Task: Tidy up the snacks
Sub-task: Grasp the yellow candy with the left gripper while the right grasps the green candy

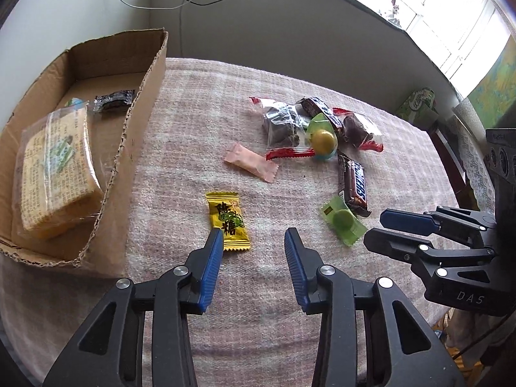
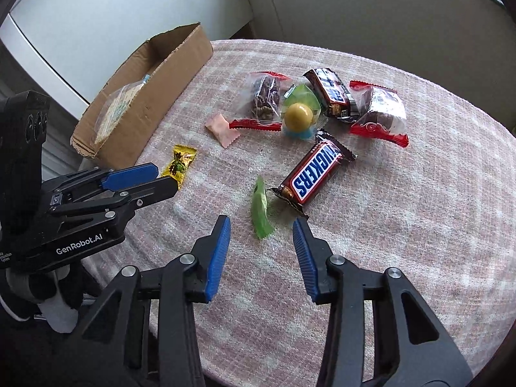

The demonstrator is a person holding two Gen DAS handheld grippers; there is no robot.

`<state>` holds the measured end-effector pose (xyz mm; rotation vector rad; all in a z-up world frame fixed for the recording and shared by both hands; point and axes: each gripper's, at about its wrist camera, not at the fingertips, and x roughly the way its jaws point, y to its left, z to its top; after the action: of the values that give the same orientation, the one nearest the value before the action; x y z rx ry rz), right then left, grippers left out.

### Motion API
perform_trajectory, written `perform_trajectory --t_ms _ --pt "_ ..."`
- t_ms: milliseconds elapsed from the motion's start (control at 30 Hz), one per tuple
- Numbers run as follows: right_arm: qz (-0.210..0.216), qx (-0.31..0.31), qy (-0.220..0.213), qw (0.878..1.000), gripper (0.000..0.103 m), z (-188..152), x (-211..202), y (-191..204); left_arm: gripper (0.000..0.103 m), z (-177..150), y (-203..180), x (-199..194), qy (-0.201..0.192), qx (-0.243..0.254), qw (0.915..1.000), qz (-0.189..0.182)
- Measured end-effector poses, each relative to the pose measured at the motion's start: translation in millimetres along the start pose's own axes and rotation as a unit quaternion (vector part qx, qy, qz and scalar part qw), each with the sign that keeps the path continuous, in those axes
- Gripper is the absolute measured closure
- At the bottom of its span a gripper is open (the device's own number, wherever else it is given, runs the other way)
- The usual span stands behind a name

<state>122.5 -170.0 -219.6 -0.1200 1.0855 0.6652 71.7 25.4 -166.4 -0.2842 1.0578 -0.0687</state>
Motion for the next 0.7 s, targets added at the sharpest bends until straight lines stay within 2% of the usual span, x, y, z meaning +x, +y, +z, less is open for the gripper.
perform_trajectory --t_ms 100,433,600,667,700 --pt "0.0 0.0 0.005 1.0 0.066 2.2 6.4 0.3 0.065 1.8 5.6 4.9 0.002 -0.006 1.0 0.008" --pt "-0.003 0.004 0.015 1.0 0.068 7.3 21.7 -0.2 0.065 7.6 12.3 24.0 0.011 -0.004 0.9997 0.02" --pt "-0.009 0.001 0.022 1.0 0.075 9.7 27.6 3.0 0.066 9.0 9.5 27.6 0.007 0.007 0.9997 0.023" --pt "-0.011 -0.002 0.025 1.0 0.078 10.0 29.5 5.6 0.078 8.6 7.4 28.9 0.005 0.018 0.9994 0.028" --pt "-0.013 -0.005 0.027 1.0 0.081 9.8 30.8 7.6 0.08 8.8 7.8 29.5 0.003 0.019 0.9994 0.028"
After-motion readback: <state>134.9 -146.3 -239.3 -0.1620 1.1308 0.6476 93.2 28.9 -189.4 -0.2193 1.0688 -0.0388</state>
